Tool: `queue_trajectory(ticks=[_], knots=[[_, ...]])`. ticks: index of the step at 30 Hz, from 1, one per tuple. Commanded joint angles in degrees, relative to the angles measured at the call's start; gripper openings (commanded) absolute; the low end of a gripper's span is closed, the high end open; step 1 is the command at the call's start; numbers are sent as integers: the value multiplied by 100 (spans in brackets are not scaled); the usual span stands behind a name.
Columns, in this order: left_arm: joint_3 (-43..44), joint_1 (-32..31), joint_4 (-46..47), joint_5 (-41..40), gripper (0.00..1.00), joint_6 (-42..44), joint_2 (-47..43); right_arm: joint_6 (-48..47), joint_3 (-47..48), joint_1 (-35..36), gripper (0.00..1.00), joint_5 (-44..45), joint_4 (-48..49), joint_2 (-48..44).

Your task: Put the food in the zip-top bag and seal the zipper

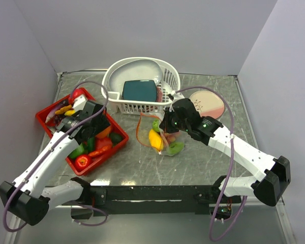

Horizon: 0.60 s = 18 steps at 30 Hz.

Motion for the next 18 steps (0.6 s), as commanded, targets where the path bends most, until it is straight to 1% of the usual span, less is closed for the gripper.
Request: queue_trajectory(ticks=[1,4,7,12,14,17,18], knots=[[718,-690,299,331,20,178,90,35,324,-9,1,205,55,49],[992,-1436,606,463,20,29,363,79,412,0,1,258,20,102],[1124,-1841,992,569,20,-60,627,141,483,-9,1,293,-24,146],[914,-2115,1871,850,20,-165,1109,273,562,9,1,399,-68,129],[957,-2212,2144,868,20,-156,1303,317,571,9,1,408,-68,129],[1159,-2335,2286,930,20,-112,1716,361,623,35,1,478,-139,120],[1247,-2388,2295,930,23,-95,1891,378,624,35,1,513,-174,85]])
